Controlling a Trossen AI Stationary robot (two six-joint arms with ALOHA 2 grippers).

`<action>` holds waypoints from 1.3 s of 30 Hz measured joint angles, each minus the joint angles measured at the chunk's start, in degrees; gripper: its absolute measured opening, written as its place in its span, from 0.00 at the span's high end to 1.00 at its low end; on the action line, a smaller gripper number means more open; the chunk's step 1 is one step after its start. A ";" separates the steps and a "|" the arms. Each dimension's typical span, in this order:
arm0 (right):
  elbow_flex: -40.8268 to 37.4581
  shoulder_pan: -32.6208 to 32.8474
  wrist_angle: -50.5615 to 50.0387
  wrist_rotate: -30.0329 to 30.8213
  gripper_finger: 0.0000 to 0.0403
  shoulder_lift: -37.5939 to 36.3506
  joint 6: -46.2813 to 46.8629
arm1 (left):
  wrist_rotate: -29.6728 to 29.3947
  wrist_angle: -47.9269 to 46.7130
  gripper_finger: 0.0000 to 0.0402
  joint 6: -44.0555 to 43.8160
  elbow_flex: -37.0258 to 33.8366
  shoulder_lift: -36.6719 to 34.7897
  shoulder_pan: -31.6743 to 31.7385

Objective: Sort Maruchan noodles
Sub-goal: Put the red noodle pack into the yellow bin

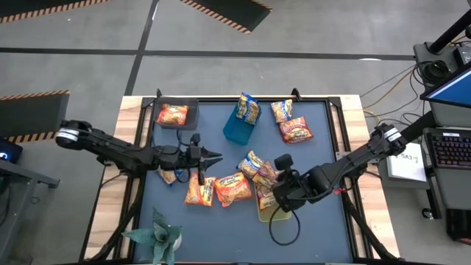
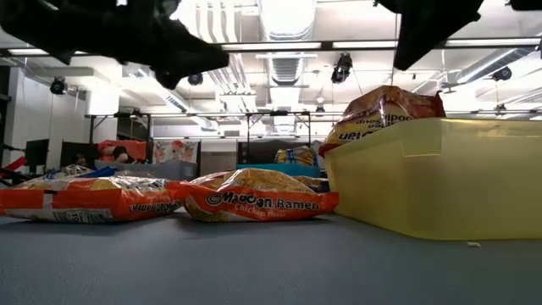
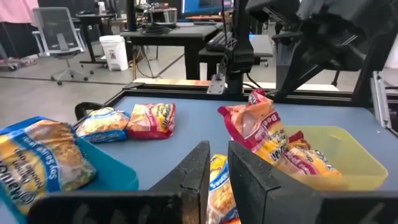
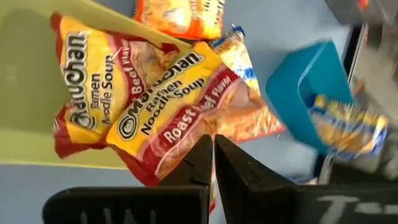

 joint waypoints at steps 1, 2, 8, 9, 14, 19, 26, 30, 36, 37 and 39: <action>-0.24 0.45 -0.34 0.13 0.98 -0.36 2.19 | 0.04 -0.05 0.90 0.02 1.02 1.19 0.03; -0.64 1.13 -0.57 0.19 0.98 -0.87 3.81 | 0.38 -0.48 0.90 0.02 2.13 2.27 0.02; -4.85 6.48 -0.73 3.12 0.98 -5.32 13.64 | 5.85 -1.53 0.90 2.31 9.53 9.91 -0.02; -6.07 7.35 -0.36 3.99 0.98 -6.25 15.17 | 6.03 -1.54 0.90 2.38 10.43 11.00 -0.06; -14.08 11.21 5.69 7.24 0.98 -11.45 19.93 | 7.94 -1.42 0.90 2.66 14.54 15.96 0.03; -24.14 11.89 18.94 10.59 0.98 -16.93 17.87 | 12.10 -0.94 0.87 2.78 18.28 20.52 0.02; -35.69 11.89 40.06 16.68 0.98 -24.22 6.29 | 13.86 -1.09 0.75 1.57 21.96 25.76 0.92; -40.77 11.87 51.28 18.35 0.98 -28.30 2.96 | 15.13 -0.97 0.64 -0.38 23.85 28.21 2.20; -45.65 11.73 57.63 21.23 0.98 -33.74 16.23 | 15.05 0.49 0.50 -1.00 24.66 31.36 3.47; -46.35 11.73 57.63 21.20 0.98 -34.57 19.12 | 15.06 1.36 0.48 -1.17 24.73 31.87 3.64; -47.56 11.73 57.40 21.04 0.98 -35.83 23.85 | 15.08 2.90 0.45 -2.04 24.65 32.75 3.93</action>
